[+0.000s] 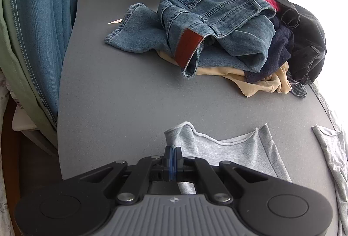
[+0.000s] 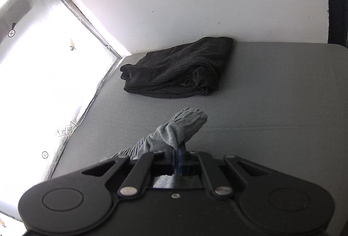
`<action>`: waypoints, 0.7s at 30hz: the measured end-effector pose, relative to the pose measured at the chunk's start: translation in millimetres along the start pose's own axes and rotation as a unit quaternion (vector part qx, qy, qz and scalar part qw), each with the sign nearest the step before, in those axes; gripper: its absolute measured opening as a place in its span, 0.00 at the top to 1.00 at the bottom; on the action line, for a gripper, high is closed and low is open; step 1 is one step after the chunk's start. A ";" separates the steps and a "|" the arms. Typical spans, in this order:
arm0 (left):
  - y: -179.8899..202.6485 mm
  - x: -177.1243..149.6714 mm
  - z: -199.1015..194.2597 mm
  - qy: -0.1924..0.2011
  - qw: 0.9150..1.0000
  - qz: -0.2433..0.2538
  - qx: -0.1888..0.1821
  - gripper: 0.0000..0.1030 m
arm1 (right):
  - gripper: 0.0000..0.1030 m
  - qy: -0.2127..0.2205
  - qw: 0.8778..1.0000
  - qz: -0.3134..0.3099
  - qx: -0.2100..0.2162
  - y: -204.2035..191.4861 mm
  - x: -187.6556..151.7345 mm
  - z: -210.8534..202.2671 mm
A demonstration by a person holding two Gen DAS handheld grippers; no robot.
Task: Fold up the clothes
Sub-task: 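Grasp the sweatpants hem with the left tool while the right tool grasps the waistband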
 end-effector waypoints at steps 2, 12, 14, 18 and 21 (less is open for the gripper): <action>-11.6 5.1 -11.6 0.005 1.000 -0.001 -0.001 0.99 | 0.97 0.002 1.000 0.022 0.013 11.5 3.2 -13.9; -22.4 -41.4 12.2 -0.071 0.987 0.133 0.060 0.91 | 0.88 -0.075 0.994 -0.026 -0.075 68.0 -13.9 -19.4; -10.2 -41.1 11.4 -0.066 0.983 0.156 0.063 0.71 | 0.72 -0.070 0.989 -0.078 -0.101 58.1 -19.1 -18.9; 21.2 -21.9 9.5 -0.039 0.983 0.167 0.062 0.51 | 0.40 -0.012 0.964 -0.219 -0.152 7.7 -20.4 -23.1; 58.6 0.3 12.5 -0.008 0.984 0.170 0.049 0.49 | 0.18 0.015 0.950 -0.279 -0.140 -43.7 -26.5 -18.1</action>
Point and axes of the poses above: each gripper's, at about its wrist camera, not at the fingertips, and z roughly the way its jaws point, y to its right, x to its top, the point moved 8 cm from there along z, roughly the way its jaws point, and after that the axes turned 3 degrees about x, right-handed, at the moved point
